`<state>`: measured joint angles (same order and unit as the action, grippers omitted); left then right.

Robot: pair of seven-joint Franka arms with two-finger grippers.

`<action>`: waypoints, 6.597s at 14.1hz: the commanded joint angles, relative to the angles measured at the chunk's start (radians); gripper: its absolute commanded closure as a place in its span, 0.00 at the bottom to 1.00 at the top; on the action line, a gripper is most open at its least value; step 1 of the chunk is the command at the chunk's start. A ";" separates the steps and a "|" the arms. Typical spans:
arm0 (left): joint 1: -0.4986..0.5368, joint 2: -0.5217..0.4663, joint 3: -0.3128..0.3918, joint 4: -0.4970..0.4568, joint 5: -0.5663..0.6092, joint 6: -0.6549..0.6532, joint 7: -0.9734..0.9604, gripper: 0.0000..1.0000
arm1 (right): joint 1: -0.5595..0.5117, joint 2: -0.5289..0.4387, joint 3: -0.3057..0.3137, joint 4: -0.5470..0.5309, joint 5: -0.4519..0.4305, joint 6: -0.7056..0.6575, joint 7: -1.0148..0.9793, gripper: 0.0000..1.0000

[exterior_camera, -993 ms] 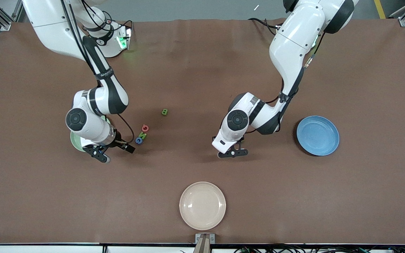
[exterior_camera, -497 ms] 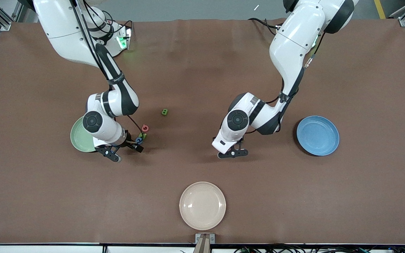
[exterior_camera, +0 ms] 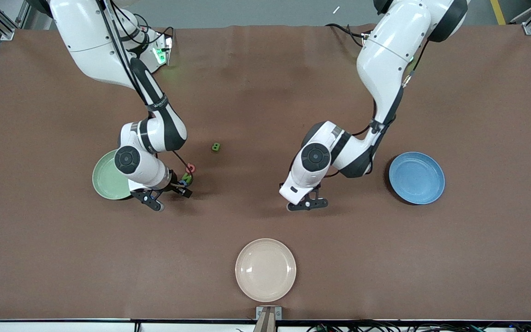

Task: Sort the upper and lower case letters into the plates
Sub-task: 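Grasp the blue x with the left gripper while the right gripper grasps the G, then drop the x in the blue plate while the right gripper drops G in green, then grasp a green letter with the left gripper while the right gripper grasps green N, then drop the N in the green plate while the left gripper drops its letter in blue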

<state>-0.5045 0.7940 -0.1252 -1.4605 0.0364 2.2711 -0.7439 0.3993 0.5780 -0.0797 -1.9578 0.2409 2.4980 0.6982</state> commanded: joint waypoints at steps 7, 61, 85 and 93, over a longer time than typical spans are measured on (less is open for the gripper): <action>0.205 -0.295 -0.005 -0.280 0.019 -0.134 0.303 0.90 | 0.000 -0.007 -0.003 -0.009 0.018 -0.041 0.012 0.39; 0.321 -0.170 -0.172 -0.321 0.165 0.084 -0.392 0.00 | -0.008 -0.072 -0.006 0.013 0.014 -0.248 0.098 0.00; 0.208 -0.078 -0.169 -0.290 0.166 0.150 -0.569 0.39 | 0.021 -0.082 -0.011 -0.087 0.015 -0.068 0.103 1.00; 0.201 -0.071 -0.169 -0.296 0.166 0.150 -0.568 0.69 | -0.278 -0.181 -0.012 -0.026 0.002 -0.346 -0.343 0.99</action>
<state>-0.2917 0.7142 -0.2983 -1.7546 0.1877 2.4162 -1.2946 0.1823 0.4114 -0.1078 -1.9564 0.2488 2.1539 0.4642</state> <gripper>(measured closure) 0.577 0.674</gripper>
